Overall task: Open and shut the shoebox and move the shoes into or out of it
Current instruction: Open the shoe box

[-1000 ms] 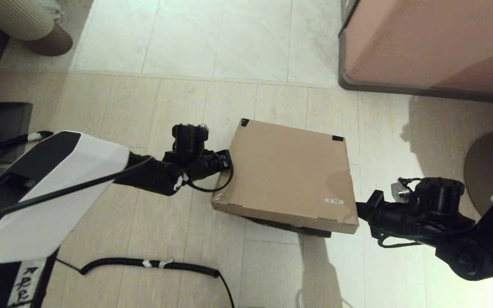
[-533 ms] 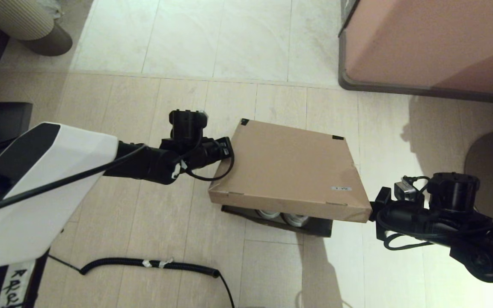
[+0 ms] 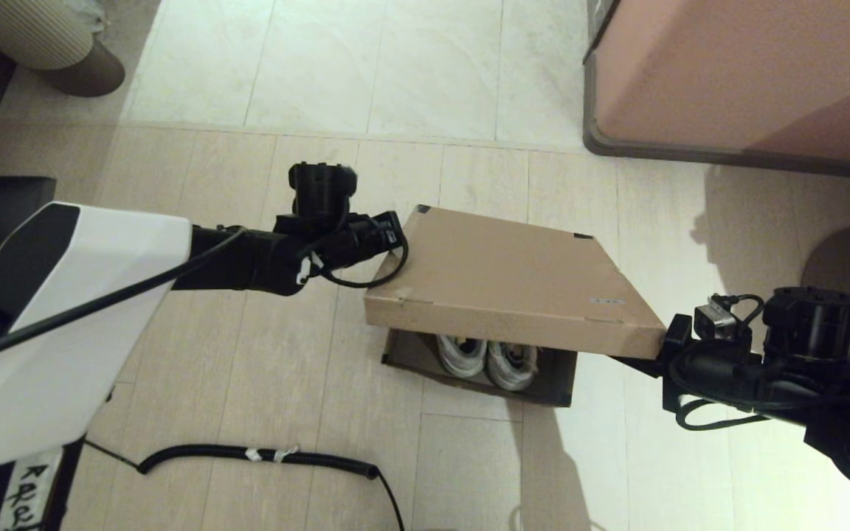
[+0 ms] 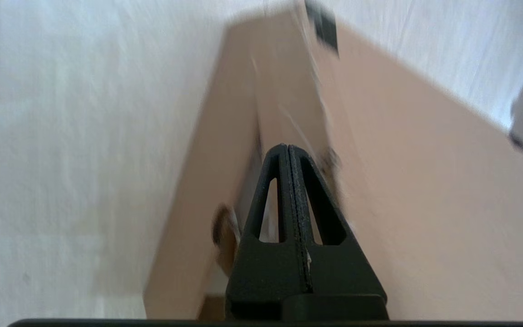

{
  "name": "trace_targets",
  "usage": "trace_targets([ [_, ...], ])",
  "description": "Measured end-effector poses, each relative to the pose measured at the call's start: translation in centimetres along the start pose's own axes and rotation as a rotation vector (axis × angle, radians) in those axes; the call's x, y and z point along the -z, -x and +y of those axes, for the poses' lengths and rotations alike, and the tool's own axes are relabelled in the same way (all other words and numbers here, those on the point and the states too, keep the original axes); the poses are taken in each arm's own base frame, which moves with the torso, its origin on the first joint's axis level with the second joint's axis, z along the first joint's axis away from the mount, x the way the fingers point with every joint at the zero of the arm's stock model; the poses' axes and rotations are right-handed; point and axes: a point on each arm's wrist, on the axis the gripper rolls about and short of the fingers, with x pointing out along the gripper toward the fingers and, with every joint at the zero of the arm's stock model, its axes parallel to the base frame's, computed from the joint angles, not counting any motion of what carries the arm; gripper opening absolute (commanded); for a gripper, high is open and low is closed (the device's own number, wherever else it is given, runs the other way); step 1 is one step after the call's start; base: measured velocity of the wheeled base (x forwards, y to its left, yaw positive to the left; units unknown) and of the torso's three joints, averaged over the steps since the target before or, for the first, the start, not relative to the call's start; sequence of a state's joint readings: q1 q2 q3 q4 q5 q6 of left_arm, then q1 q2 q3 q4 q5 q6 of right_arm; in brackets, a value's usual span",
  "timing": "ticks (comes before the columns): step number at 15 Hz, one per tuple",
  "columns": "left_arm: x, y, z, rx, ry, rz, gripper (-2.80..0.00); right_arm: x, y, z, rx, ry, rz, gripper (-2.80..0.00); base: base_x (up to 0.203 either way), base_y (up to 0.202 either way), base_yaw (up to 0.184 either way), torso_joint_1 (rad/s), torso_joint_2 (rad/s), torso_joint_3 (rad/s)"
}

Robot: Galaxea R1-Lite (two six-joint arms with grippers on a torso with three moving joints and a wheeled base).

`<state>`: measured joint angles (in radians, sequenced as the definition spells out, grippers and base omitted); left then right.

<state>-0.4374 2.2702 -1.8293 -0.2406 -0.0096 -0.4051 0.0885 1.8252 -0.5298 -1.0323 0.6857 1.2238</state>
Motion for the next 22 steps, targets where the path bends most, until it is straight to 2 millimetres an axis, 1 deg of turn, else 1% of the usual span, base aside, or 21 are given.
trace_targets([
  [3, -1.8, 0.2, 0.6, -0.021, 0.006, -0.062, -2.8, -0.7, 0.2, 1.9, -0.016, 0.015, -0.013, -2.8, 0.0, 0.0, 0.0, 0.0, 0.0, 0.0],
  [7, -3.9, 0.7, 2.5, -0.05, 0.055, -0.127, -2.8, -1.9, 0.2, 4.3, -0.042, 0.043, -0.032, -2.8, 0.0, 0.0, 0.0, 0.0, 0.0, 0.0],
  [10, -5.8, 1.9, 3.8, -0.074, 0.105, -0.173, -2.8, -2.9, 0.0, 5.5, -0.064, 0.067, -0.046, -2.8, 0.0, 0.0, 0.0, 0.0, 0.0, 0.0],
  [13, -7.3, 3.7, 4.0, -0.081, 0.147, -0.198, -2.8, -4.5, -0.8, 6.8, -0.107, 0.107, -0.073, -2.8, 0.0, 0.0, 0.0, 0.0, 0.0, 0.0],
  [15, -7.3, 5.0, 3.9, -0.088, 0.156, -0.181, -2.8, -5.9, -1.6, 7.9, -0.142, 0.139, -0.095, -2.8, 0.0, 0.0, 0.0, 0.0, 0.0, 0.0],
  [18, -6.1, 6.7, 3.1, -0.087, 0.168, -0.125, -2.8, -8.0, -2.7, 9.9, -0.207, 0.191, -0.129, -2.8, 0.0, 0.0, 0.0, 0.0, 0.0, 0.0],
  [20, -4.5, 7.8, 2.2, -0.079, 0.172, -0.062, -2.8, -8.8, -3.1, 10.7, -0.228, 0.206, -0.139, -2.8, 0.0, 0.0, 0.0, 0.0, 0.0, 0.0],
  [22, -2.2, 8.8, 1.5, -0.08, 0.164, 0.023, -2.8, -9.2, -3.3, 11.0, -0.231, 0.208, -0.141, -2.8, 0.0, 0.0, 0.0, 0.0, 0.0, 0.0],
])
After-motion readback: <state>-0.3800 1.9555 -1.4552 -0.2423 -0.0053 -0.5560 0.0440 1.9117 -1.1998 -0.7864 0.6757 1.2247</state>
